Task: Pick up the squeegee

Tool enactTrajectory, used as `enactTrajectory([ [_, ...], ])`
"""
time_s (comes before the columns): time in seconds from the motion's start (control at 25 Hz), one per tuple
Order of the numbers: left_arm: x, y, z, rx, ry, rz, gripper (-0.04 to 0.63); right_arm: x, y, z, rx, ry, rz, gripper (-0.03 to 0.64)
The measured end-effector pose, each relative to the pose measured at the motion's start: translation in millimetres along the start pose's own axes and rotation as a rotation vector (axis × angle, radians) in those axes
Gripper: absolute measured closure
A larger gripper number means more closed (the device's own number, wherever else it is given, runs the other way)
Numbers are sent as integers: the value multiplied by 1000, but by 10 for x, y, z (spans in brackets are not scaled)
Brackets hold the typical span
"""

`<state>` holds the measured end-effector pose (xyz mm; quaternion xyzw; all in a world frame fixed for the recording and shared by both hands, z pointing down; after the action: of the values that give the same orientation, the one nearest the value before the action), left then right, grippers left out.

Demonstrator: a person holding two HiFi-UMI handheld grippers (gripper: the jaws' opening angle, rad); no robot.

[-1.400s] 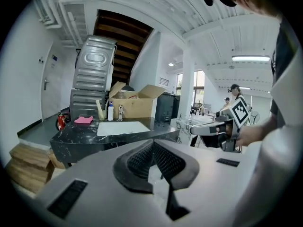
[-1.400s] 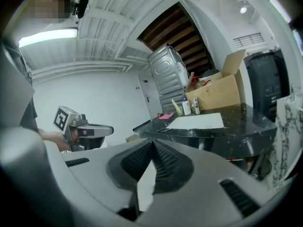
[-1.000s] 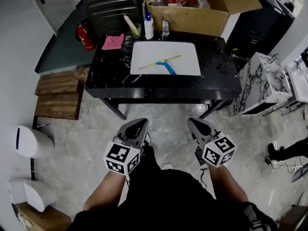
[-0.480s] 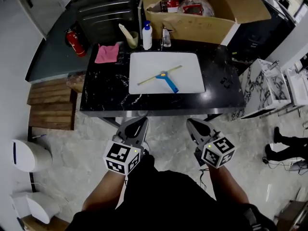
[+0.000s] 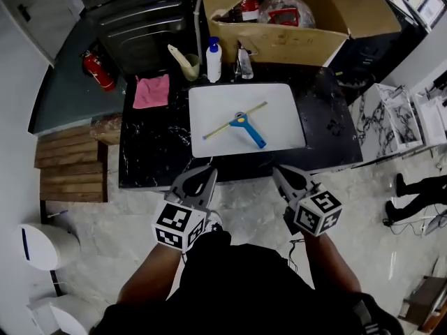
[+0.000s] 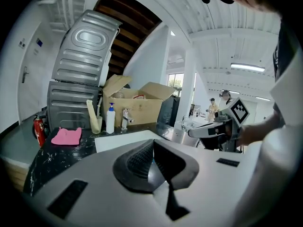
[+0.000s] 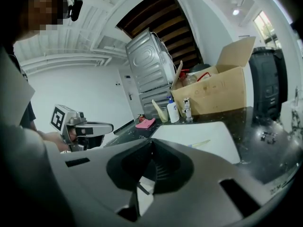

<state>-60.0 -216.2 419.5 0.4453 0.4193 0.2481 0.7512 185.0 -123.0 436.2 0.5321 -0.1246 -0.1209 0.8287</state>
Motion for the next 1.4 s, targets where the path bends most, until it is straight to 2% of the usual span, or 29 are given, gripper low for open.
enactTrajectory([
  [0.36, -453, -168, 102, -11, 56, -11, 578, 44, -132, 368, -82, 58, -23, 607],
  [0.64, -655, -207, 109, -18, 63, -26, 578, 173, -242, 572, -132, 77, -27, 607],
  [1.0, -861, -167, 79, -13, -23, -58, 578, 471, -257, 976, -200, 53, -71, 607],
  [1.28, -830, -198, 218, 7, -90, -79, 578, 759, -317, 1240, -221, 5, -108, 607],
  [1.4, -817, -239, 319, -5, -114, -101, 578, 936, -241, 1409, -266, -23, -139, 607],
])
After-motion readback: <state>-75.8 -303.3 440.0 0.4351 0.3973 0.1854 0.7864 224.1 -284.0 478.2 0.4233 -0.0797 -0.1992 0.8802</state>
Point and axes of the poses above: the fingertips, and each gripper's own axes: z forward along the fingers, x to its right, y out of its underside, the point moved 9 cm from there along -z, backward along the fingers, and after that the axes turned 13 degrees about -z, right-handed, at the moved point
